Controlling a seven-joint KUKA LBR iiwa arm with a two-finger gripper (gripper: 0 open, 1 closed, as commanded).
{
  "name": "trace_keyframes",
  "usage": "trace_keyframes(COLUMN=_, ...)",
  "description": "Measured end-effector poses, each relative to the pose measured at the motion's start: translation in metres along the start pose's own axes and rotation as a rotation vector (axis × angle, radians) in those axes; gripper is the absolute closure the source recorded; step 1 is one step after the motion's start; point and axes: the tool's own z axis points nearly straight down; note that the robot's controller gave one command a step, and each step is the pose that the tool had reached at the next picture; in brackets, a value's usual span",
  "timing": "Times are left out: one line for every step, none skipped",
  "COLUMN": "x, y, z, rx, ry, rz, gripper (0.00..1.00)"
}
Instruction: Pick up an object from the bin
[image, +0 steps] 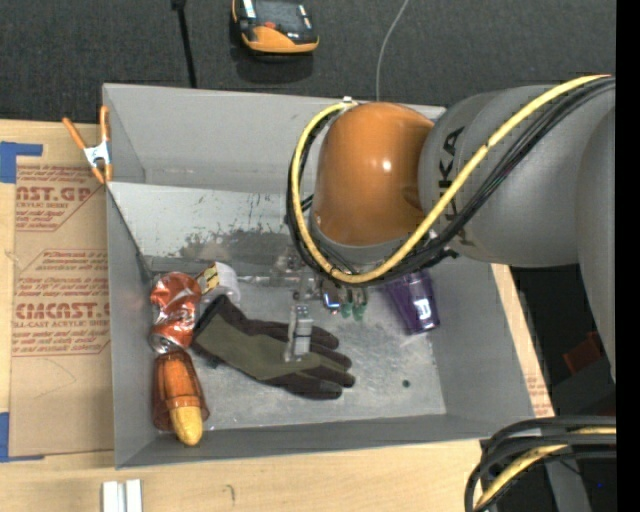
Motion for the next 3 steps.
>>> trace_keyframes(x=-0.002, y=-0.001, z=-0.005, rx=-0.001, ry=-0.008, rz=0.001, gripper=0.0)
trace_keyframes(x=-0.003, y=-0.001, z=0.002, rx=-0.003, ry=-0.017, rz=-0.007, gripper=0.0)
trace_keyframes(x=-0.001, y=-0.014, z=0.074, rx=-0.002, ry=-0.012, rz=0.08, gripper=0.0)
